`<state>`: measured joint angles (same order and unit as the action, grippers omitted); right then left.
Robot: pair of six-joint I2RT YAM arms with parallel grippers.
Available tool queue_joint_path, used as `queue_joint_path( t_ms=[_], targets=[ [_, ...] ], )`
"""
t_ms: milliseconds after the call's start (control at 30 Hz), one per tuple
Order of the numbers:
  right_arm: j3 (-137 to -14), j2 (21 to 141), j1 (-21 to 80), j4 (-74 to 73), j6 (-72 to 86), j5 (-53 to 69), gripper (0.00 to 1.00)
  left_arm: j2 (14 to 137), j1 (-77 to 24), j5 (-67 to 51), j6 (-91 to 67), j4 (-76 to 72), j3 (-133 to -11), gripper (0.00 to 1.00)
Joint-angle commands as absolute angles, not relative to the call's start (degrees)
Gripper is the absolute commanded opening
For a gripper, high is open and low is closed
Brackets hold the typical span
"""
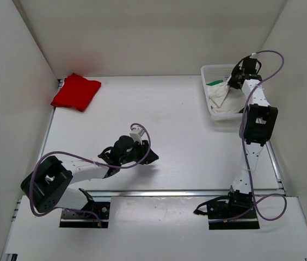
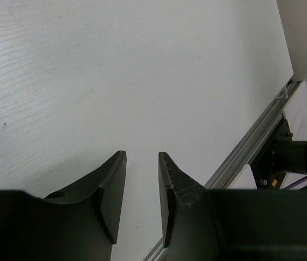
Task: Fold and stack the t-shirts
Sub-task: Grab crumpled tshirt from bin with the right arm, then move the tshirt to the center of the board
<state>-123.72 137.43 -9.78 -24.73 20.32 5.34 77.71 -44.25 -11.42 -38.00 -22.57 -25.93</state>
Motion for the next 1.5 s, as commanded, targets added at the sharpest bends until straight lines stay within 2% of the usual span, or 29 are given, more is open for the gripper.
queue_joint_path(
  t_ms=[0,267,333,433,567,633,767,933,1000,1133,1267,1333,1400,1467],
  targets=[
    [-121.47,122.64,-7.65,-20.92,18.37,4.75,0.0,77.61,-44.12,-14.05,-38.4,-23.82,-27.86,0.41],
    [-116.46,98.46,1.04,-19.52,13.72,4.48,0.0,73.23,-36.65,-17.93,-38.94,-19.16,-30.32,0.42],
    [-117.24,93.19,8.31,-18.63,11.09,0.98,0.0,71.11,-33.59,-18.72,-39.02,-17.5,-31.19,0.42],
    [-124.77,91.23,20.16,-20.73,4.16,-6.48,0.0,66.82,-28.58,-21.0,-40.6,-16.35,-30.85,0.42],
    [-127.79,90.18,37.22,-16.98,-6.31,-15.2,0.0,60.92,-19.98,-22.24,-42.53,-13.98,-29.62,0.44],
    [-128.23,89.82,41.37,-16.17,-7.38,-16.87,0.01,56.54,-15.59,-24.07,-43.15,-13.1,-28.48,0.45],
    [-127.01,91.49,37.82,-19.68,-0.38,-9.34,0.0,51.33,-9.5,-24.61,-42.81,-8.71,-27.86,0.47],
    [-103.58,91.93,29.81,-11.46,14.48,8.15,0.01,48.95,-8.35,-23.38,-40.96,-6.07,-26.64,0.48],
    [-100.64,94.91,28.31,-10.46,17.13,9.93,0.0,49.22,-8.27,-23.73,-40.61,-4.84,-25.67,0.49],
    [-108.17,105.0,28.3,-15.37,15.83,10.9,0.0,49.48,-7.91,-23.12,-39.64,-3.7,-24.0,0.48],
    [-126.23,116.95,28.13,-25.27,14.51,11.34,0.01,49.92,-11.14,-21.03,-39.82,-2.73,-22.68,0.49],
    [-135.41,121.36,29.0,-30.57,13.28,11.08,0.1,50.36,-13.18,-17.69,-38.59,-2.11,-23.55,0.51],
    [-144.19,125.93,28.74,-36.1,12.57,9.67,0.36,51.85,-15.72,-14.34,-37.62,-2.02,-26.79,0.51],
    [-147.89,127.96,27.78,-40.31,12.57,9.67,0.49,54.83,-17.74,-9.95,-37.27,-2.37,-28.81,0.52]
  ],
)
